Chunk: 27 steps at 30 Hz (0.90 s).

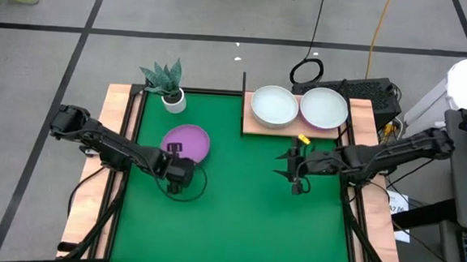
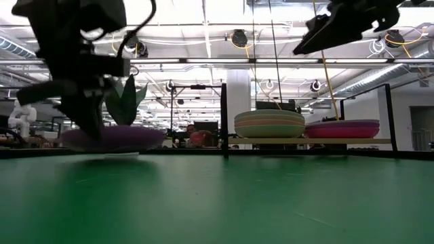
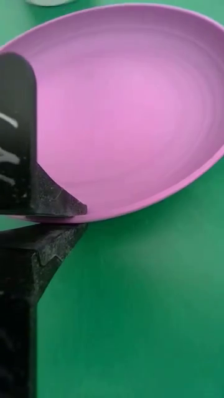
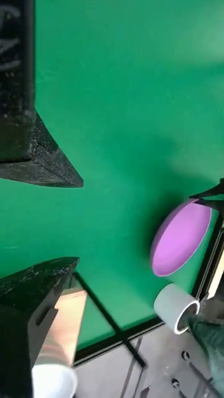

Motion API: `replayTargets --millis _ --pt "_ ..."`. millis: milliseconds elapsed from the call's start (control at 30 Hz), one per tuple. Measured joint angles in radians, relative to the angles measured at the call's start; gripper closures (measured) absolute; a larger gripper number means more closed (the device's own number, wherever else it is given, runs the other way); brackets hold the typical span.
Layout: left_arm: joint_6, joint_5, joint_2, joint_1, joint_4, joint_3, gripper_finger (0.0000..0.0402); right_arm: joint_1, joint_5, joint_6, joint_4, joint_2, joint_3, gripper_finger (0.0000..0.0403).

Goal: Place and stack plates onto a shelf
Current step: Stack the purple plate on the right light blue plate on the shelf

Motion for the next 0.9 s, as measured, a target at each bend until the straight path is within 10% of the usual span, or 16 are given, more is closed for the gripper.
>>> replayTargets --millis 900 --pt "0.702 0.2 0.031 -0.102 0.218 0.153 0.0391 0.003 -0.208 -0.296 0.554 0.571 0.051 0.0229"
